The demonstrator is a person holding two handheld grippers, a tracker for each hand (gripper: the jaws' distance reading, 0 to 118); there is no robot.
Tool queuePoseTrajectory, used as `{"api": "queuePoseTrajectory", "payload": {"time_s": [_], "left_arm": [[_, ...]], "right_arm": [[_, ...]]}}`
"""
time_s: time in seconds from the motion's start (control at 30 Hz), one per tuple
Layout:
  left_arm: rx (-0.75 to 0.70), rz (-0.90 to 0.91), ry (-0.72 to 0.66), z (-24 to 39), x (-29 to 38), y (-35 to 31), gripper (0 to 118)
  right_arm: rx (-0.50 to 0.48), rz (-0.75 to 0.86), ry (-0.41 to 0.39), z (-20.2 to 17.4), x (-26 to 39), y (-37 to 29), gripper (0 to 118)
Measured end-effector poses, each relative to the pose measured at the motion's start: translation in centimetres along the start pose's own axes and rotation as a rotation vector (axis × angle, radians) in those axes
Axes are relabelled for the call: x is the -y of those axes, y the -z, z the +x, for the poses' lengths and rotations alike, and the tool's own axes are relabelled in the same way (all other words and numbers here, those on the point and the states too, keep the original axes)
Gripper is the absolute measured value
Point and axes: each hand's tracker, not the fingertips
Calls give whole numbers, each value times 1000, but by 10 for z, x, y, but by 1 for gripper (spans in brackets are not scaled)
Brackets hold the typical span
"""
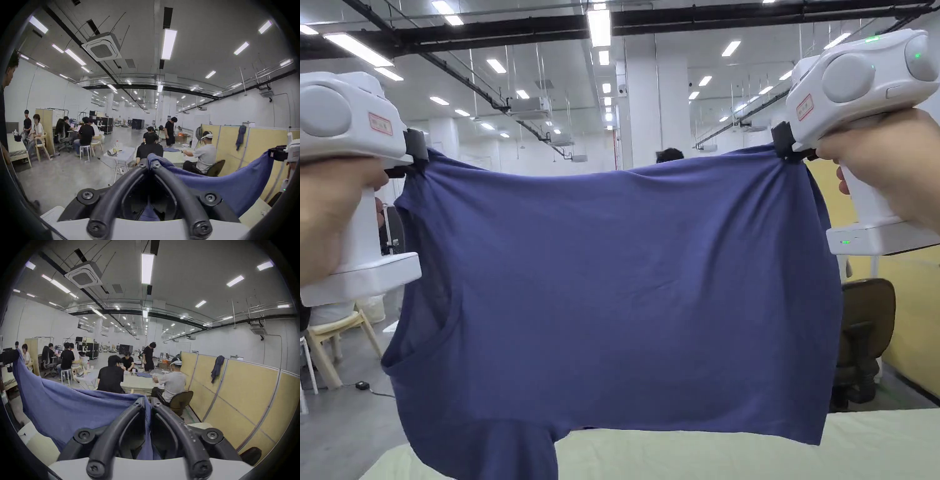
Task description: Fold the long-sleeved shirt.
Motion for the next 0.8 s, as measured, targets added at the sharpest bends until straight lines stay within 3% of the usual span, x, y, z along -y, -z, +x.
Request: {"api": "queuePoseTrajectory", "payload": {"time_s": [0.17, 0.43, 0.63, 0.8], "left_arm": [[-1, -75, 0, 6, 77, 51, 0], [-35, -313, 43, 12, 276, 102, 0], [-46, -527, 68, 10, 407, 98, 0], [-58, -620, 63, 0, 460, 67, 0]], "right_arm": [[-12, -103, -79, -14, 63, 68, 8], [-94, -409, -96, -45, 258, 167, 9], [-152, -646, -78, -75, 412, 177, 8], [-185, -748, -31, -82, 489, 143, 8]]}}
